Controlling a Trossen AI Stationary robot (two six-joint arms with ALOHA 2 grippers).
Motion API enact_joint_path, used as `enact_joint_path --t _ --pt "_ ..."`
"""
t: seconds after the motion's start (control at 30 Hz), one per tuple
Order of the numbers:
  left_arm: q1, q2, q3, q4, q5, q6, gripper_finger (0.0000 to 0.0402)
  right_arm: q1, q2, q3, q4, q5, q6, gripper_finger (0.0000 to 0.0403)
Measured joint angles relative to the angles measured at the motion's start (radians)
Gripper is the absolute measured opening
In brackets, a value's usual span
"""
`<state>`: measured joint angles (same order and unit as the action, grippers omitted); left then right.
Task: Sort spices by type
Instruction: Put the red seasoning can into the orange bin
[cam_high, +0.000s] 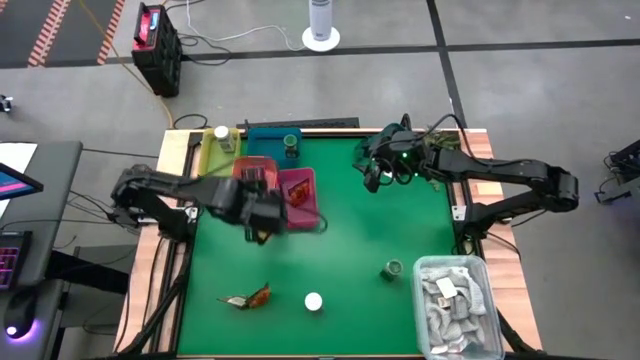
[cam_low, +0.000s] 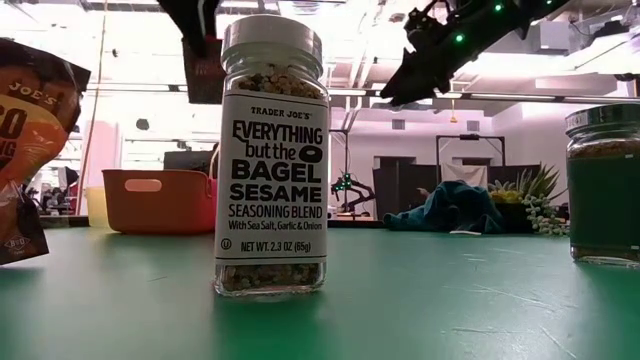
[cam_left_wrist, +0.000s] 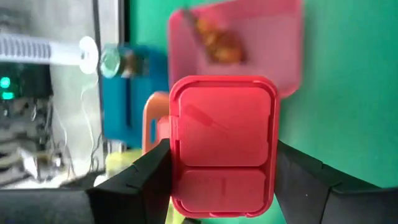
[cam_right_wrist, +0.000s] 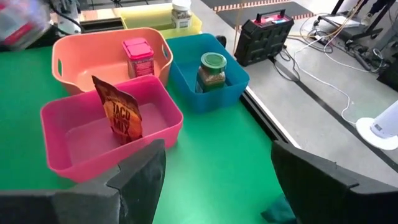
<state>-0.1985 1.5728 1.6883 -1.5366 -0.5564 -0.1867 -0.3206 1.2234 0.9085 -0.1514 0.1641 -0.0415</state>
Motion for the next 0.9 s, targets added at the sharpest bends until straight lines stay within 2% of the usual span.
enact_joint_path --t 0.27,0.5,0.67,0.9 --pt "0.162 -0.178 -0.346 0.16 -0.006 0.108 0.022 0.006 0.006 -0.001 0.026 0.0 -0.016 0.0317" --pt "0.292 -0.332 -0.591 0.356 0.091 0.222 0.022 0.006 0.006 -0.001 0.035 0.0 -0.019 0.0317" --pt "0.37 -0.387 -0.71 0.492 0.201 0.319 0.022 0.008 0.006 -0.001 0.041 -0.001 -0.019 0.0317" --pt "0.411 -0.377 -0.776 0.564 0.349 0.404 0.022 0.014 0.005 -0.001 0.052 -0.001 -0.03 0.0317"
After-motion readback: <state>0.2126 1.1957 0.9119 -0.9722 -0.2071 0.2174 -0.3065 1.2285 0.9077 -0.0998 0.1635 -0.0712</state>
